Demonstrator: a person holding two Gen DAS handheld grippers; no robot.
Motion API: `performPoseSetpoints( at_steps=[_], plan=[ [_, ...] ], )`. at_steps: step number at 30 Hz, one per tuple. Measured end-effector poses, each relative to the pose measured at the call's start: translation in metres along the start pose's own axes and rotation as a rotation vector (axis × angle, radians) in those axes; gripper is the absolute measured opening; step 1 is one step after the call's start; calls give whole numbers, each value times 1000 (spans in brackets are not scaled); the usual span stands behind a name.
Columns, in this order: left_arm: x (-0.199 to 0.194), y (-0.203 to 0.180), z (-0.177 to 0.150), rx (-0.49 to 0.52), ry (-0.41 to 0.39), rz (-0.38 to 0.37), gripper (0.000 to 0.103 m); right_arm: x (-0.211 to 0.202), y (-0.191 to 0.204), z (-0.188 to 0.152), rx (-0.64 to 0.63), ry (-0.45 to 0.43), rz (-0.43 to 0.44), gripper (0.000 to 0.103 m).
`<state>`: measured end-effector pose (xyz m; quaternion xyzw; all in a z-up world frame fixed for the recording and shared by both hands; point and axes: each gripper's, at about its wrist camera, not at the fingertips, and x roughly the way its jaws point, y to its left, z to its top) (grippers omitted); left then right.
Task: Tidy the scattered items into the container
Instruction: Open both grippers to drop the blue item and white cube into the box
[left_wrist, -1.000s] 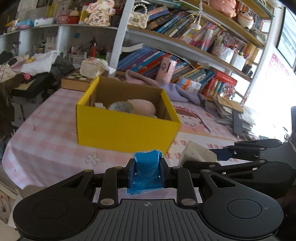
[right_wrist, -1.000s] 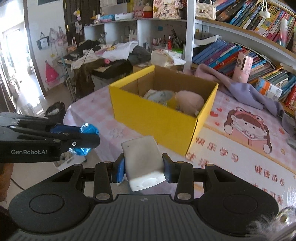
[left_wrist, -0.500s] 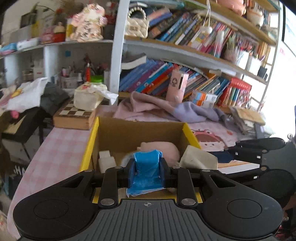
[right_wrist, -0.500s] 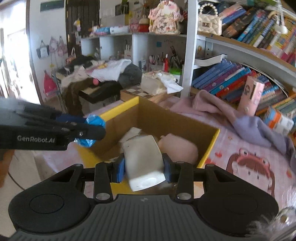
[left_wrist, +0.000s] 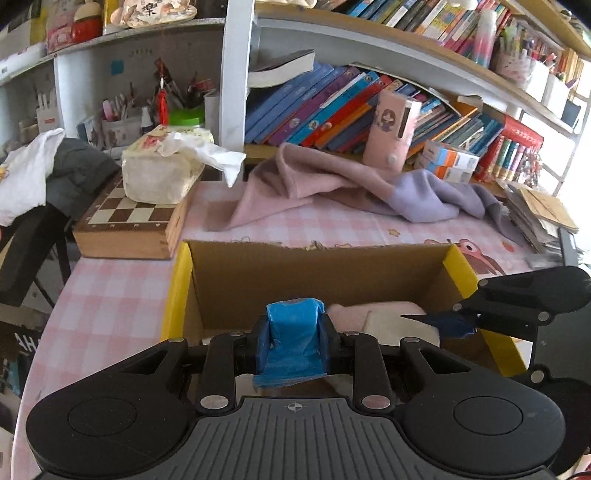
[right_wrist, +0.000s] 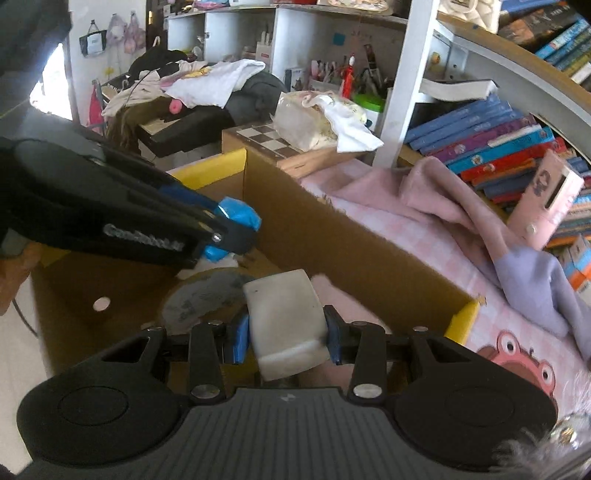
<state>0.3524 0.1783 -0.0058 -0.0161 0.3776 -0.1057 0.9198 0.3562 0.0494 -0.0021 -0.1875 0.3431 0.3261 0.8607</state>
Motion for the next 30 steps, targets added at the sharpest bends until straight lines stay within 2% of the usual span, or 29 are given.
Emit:
performPoseSetpoints(
  at_steps=[5,7,8,12,13,14,16,17,20,26,30],
  plan=[
    [14,0,3,5,48,0,29,16,-5,11,-6,22,6,38],
    [18,0,4,6,80,-15,37,18,-6,14,-16,21,6,38],
    [18,1,4,1,82,-4,44,20,-8,15,-19,25,1,38],
    [18,0,5,10,87,11,46,23,-14,17,-2,35,12,39],
    [17,-2,4,19,82,23,50,23,-14,17,-1,36,13,39],
    [14,-4,4,24,72,44,62,22,-14,17,-2,34,7,41],
    [7,-3,4,19,39,76,77,20,-13,15,0,23,-14,47],
    [2,-3,4,15,20,75,81,17,-14,14,6,7,-17,50],
    [-15,-1,2,-12,-19,56,83,4,-12,13,25,-42,-13,51],
    [-62,-8,-9,-56,-125,32,84,-42,3,9,15,-159,-90,60],
    [-98,-14,-22,-58,-199,-2,86,-76,11,1,51,-227,-140,61]
  ],
)
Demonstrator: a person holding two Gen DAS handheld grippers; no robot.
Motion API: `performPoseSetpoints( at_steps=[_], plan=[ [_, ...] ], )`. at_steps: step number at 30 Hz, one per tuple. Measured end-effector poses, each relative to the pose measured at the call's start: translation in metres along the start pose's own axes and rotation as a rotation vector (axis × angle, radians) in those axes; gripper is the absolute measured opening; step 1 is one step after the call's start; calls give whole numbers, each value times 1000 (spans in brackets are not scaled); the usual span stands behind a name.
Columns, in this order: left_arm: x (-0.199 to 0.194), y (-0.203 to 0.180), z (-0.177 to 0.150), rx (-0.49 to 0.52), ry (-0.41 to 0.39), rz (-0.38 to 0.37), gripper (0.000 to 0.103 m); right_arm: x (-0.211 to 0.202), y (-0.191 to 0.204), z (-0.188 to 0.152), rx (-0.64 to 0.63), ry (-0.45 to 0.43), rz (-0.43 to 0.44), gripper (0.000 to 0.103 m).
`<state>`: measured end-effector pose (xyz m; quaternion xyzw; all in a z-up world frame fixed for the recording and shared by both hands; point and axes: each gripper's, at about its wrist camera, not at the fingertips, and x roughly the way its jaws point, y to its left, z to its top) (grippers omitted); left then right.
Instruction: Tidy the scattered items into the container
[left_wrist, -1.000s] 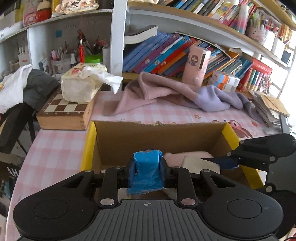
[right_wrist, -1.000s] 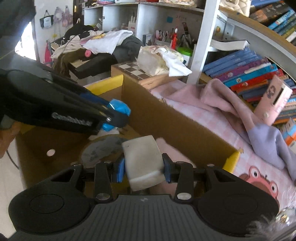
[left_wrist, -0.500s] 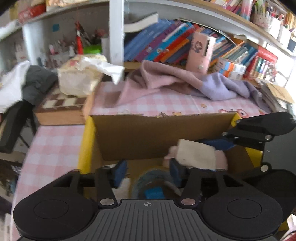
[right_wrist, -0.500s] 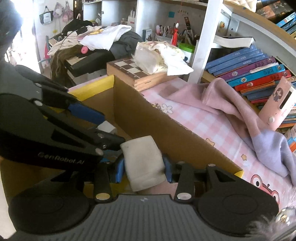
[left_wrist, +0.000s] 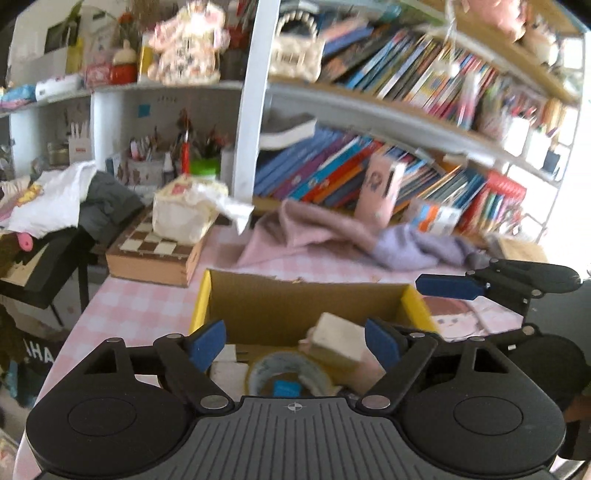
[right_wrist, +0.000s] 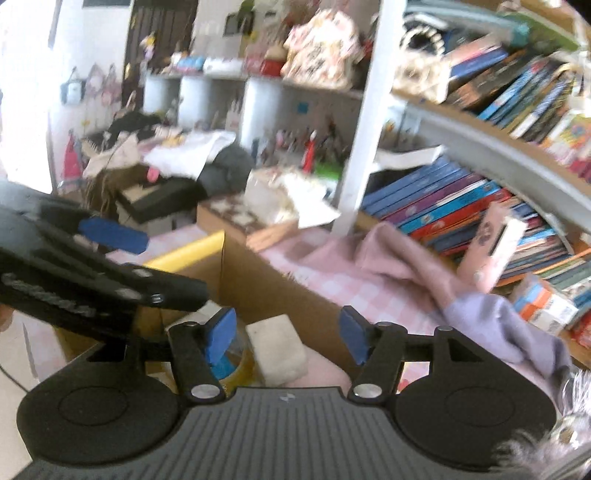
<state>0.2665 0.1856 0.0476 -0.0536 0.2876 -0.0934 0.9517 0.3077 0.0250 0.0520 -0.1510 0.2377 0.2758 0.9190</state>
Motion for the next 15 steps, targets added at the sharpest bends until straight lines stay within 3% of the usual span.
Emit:
performPoseSetpoints(
  at_steps=[4,15],
  plan=[
    [-42,-10,-14,15,-74,9,91,-39,8,-7,33,-60,-60,70],
    [-144,-45,-81,59,-157,74,99,-159,48,-54,100,-170,-172,74]
  ],
)
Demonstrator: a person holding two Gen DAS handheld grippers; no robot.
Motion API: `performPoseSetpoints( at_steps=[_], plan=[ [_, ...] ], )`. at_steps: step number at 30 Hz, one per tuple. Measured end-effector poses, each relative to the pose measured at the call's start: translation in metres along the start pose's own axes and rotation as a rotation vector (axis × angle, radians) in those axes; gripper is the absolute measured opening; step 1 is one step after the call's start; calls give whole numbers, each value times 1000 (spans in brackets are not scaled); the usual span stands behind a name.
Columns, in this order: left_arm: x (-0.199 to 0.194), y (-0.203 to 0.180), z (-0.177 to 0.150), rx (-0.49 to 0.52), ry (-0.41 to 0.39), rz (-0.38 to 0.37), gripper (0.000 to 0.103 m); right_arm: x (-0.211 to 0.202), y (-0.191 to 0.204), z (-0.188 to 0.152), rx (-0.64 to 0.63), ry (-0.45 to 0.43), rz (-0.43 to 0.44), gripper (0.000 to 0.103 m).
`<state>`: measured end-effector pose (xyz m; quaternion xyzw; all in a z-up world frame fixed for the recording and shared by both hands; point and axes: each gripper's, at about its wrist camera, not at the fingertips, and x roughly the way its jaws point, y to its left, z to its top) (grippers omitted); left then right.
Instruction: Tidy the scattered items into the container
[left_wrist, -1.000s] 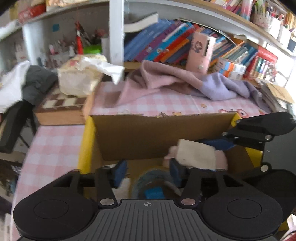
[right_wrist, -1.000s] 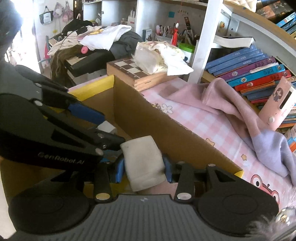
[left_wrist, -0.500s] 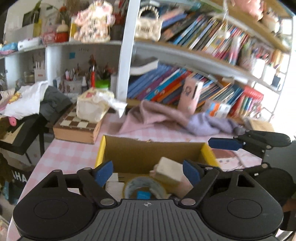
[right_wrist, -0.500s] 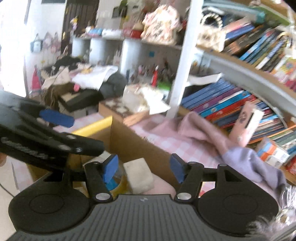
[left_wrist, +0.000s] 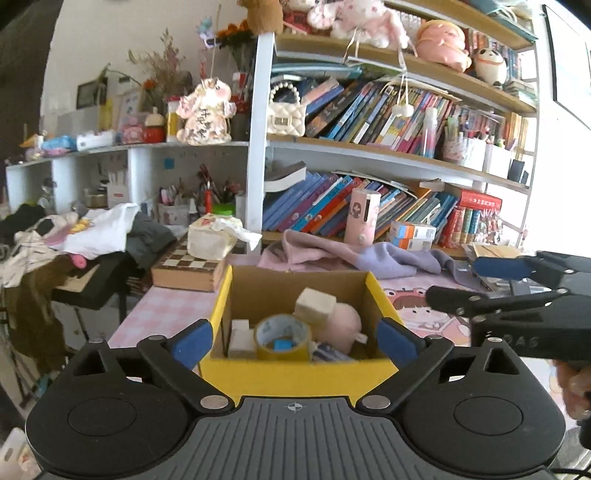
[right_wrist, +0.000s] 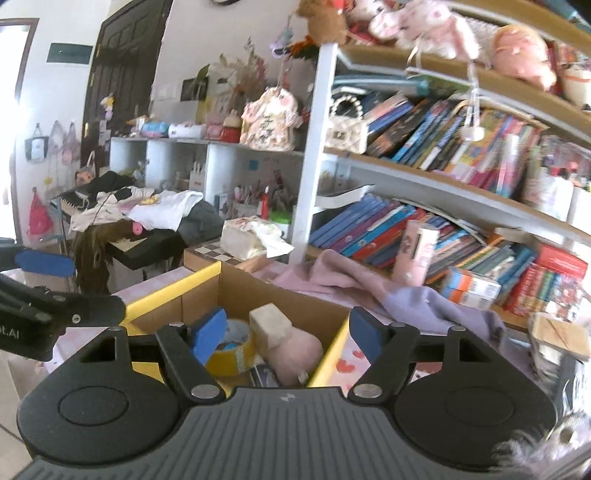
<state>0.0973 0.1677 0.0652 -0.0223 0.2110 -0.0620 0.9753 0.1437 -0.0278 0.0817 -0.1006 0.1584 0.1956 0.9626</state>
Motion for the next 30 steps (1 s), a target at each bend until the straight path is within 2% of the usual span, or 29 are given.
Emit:
performPoseSetpoints(
  at_steps=[5,11,14,16,19,25,30],
  plan=[
    [-30,-18,-27,24,-4,-27,99,-54,7,-24,-1,19,-69,77],
    [-48,-38,-51,4,59,-63,99,-99,11,-56,54,115,-139,81],
    [-47,-49,-62,-16,116,-90,99,-118,12,-74,88,155,-185,81],
    [-46,-59,-66,21,146,-118,99,-128,10,-87,128,186,-214,82],
    [-51,-71,-71,88,145,-113,99,-133,6,-101,187,241,-242,82],
    [-53,-76,-76,73,167,-85,99,-135,2,-110,216,286,-231,87],
    [-47,-80,-80,43,220,-76,99,-137,0,-114,211,326,-196,91]
  ],
)
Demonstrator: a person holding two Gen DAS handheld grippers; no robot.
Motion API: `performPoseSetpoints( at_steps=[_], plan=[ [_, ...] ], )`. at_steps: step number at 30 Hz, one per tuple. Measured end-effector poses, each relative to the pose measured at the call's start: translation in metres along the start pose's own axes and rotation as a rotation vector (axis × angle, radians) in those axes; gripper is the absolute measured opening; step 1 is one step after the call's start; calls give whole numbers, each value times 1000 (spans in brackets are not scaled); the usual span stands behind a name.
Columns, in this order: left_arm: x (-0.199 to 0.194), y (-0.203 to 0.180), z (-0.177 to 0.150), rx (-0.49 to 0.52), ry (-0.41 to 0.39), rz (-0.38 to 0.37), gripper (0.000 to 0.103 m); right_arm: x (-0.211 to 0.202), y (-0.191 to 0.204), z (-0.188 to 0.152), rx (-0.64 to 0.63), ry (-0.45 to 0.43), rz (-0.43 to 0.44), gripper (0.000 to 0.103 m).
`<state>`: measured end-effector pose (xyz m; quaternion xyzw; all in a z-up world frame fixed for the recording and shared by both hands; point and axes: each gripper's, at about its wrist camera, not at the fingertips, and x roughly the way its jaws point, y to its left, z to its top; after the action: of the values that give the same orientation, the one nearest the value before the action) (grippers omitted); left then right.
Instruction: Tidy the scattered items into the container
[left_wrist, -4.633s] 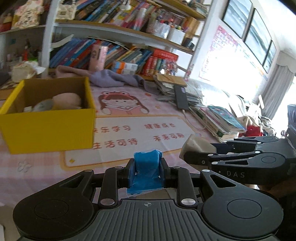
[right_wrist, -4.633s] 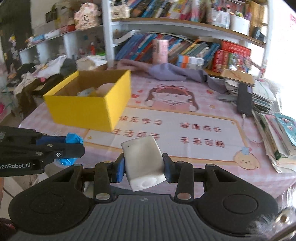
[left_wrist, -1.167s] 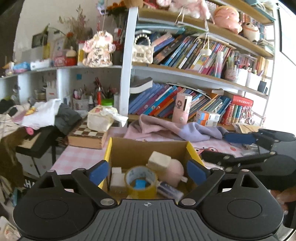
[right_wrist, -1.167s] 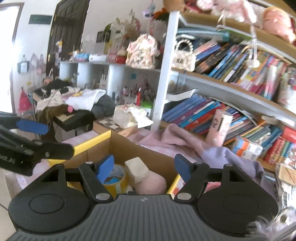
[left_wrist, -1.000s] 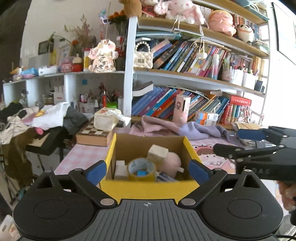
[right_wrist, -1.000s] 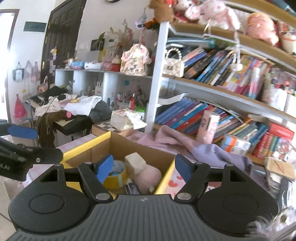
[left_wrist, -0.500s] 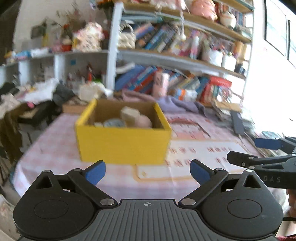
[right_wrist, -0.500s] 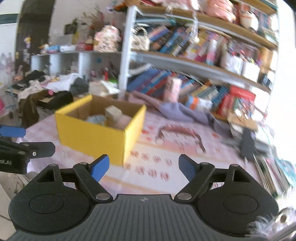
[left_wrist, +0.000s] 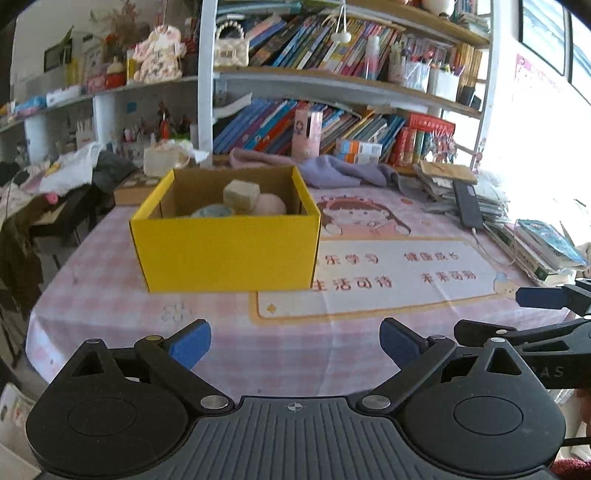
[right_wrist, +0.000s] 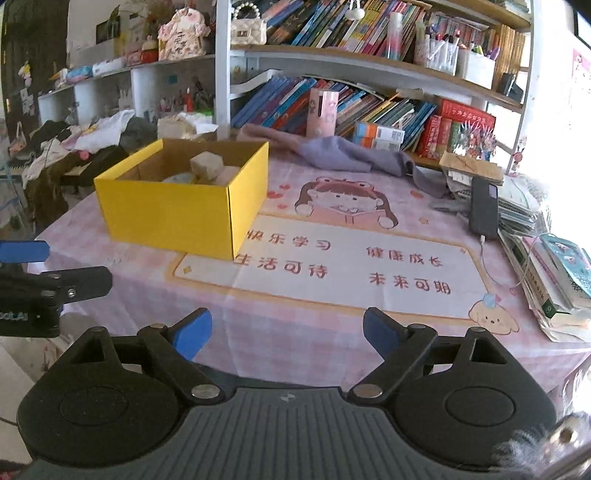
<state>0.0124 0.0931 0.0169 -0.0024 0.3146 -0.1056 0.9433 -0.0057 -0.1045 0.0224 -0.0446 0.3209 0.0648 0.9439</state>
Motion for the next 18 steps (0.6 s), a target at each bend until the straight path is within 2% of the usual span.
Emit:
performPoseSetpoints(
  at_steps=[8,18],
  plan=[
    [0,-11,-6,35,46,24,100,-1,-9,-7,29,24,10,99],
    [1,-13,-14,5,96,34,103,-4,-8,-15,17,55,22,103]
  ],
)
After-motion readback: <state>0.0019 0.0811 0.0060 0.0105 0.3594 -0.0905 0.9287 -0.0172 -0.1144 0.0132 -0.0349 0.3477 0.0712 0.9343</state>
